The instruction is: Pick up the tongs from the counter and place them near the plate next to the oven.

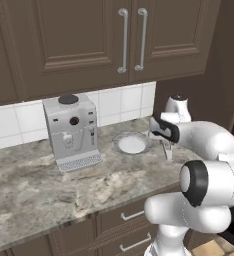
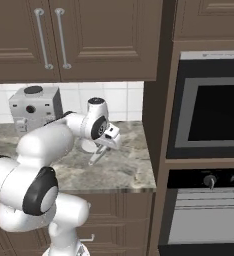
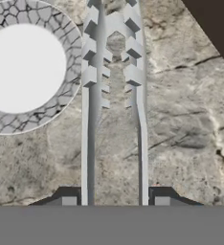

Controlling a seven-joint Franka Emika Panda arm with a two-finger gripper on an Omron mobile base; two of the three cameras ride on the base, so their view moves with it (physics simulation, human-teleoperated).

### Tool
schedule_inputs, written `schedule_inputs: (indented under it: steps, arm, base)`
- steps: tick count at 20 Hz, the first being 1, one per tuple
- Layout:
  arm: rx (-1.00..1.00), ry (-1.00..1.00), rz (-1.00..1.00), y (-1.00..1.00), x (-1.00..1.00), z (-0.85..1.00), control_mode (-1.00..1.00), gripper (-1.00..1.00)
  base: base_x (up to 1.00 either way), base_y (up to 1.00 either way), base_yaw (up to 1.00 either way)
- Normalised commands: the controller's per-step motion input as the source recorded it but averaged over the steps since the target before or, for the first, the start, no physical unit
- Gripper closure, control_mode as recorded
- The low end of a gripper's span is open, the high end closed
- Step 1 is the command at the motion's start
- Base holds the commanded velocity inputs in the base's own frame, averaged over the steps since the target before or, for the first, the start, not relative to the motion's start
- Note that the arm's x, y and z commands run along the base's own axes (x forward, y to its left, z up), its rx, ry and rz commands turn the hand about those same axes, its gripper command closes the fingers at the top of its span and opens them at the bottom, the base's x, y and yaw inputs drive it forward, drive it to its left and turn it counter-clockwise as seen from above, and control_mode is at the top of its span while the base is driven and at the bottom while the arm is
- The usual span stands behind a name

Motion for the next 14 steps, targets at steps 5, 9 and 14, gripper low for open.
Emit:
schedule_inputs:
  steps: [5,9,14]
  arm:
    - [0.0,-0.3,0.1,-0.09,0.21,-0.69,-1.0,1.0]
    - [0.0,-0.21,0.05,-0.16,0.39,-0.41,-1.0,1.0]
    - [0.0,0.01,0.0,-0.17,0.56,-0.09,-1.0,1.0]
  base:
    - [0.0,0.0,0.0]
    - [0.0,0.0,0.0]
    - [0.0,0.0,0.0]
